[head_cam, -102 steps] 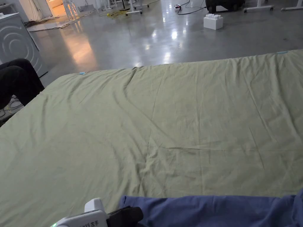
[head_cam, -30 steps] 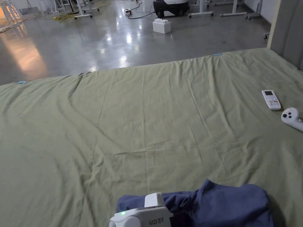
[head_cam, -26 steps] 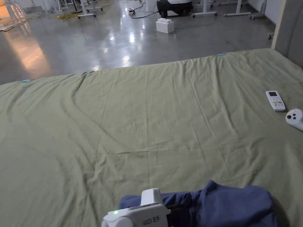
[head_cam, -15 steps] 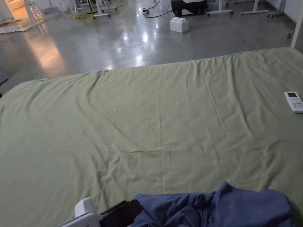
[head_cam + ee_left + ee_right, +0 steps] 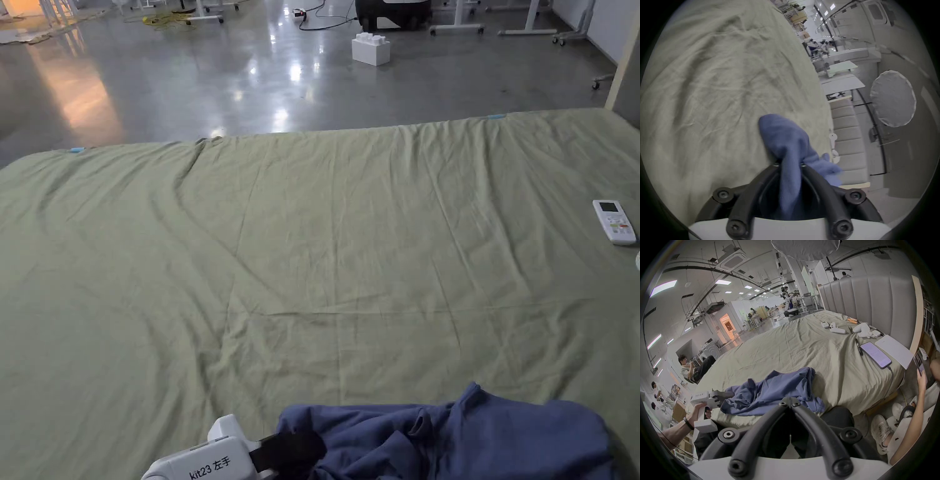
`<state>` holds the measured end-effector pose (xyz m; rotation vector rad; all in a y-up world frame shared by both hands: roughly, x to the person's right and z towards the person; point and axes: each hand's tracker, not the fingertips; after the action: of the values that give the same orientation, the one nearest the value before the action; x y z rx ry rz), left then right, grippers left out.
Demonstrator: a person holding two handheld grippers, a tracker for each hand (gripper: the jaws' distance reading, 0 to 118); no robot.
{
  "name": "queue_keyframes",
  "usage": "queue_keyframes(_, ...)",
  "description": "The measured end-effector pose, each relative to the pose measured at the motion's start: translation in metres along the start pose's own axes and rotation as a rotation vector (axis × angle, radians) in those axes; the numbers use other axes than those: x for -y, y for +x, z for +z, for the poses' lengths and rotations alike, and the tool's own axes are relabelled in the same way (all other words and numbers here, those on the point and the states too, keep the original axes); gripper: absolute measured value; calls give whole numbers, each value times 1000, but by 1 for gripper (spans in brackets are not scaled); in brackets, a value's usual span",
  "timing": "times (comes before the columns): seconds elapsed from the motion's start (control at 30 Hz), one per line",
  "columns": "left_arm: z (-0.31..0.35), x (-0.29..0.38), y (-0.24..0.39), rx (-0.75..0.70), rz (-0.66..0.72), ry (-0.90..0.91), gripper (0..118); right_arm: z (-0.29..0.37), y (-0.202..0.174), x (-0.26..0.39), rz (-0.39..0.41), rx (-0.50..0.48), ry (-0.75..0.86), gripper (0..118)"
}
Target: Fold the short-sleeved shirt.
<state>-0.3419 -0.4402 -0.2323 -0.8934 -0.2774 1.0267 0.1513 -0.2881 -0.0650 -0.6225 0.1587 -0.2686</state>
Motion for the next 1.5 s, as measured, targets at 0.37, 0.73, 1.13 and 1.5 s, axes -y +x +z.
queue_keyframes(0.37, 133, -34, 2, -69, -136, 155, 11, -21, -18, -5, 11, -82, -11, 0)
queue_keyframes(0.73, 79, -5, 100, -17, -321, 69, 11, -21, -24, 1, 15, -111, -21, 0)
queue_keyframes(1.13, -52, 82, 173, -161, -683, -193, 62, 1, 7, 21, -53, 8, -33, 0)
queue_keyframes(1.5, -2, 54, 161, -52, -540, -25, 6, -21, 23, 24, -211, -29, -16, 0)
